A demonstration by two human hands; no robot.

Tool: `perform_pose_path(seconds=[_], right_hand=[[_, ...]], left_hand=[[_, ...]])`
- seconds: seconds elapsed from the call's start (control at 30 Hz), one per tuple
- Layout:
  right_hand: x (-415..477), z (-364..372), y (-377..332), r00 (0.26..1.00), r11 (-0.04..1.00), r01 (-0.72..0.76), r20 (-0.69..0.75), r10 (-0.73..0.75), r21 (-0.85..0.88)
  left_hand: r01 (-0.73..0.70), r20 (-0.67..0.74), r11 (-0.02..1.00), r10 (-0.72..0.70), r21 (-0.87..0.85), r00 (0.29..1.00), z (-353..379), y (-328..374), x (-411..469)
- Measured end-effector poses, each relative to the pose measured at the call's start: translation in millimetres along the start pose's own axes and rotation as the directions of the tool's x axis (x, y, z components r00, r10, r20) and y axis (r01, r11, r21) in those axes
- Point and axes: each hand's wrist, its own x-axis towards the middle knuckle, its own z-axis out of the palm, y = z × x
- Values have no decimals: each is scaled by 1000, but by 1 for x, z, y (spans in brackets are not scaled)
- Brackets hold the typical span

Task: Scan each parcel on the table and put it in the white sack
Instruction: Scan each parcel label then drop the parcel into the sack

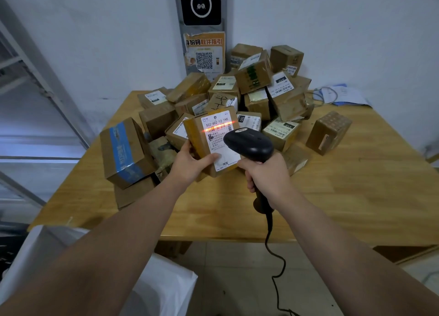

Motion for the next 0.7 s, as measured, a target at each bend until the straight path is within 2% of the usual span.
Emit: perform_pose_path(seconds=[0.47, 0.7], right_hand=[[-2, -9, 2, 1000, 999, 25, 11, -25, 44], [0, -25, 2, 988, 995, 48, 140, -60, 86]], left_hand=[[13, -26, 1000, -13, 12, 1000, 6, 5, -4], [6, -76, 997, -12, -80, 997, 17, 9, -19]])
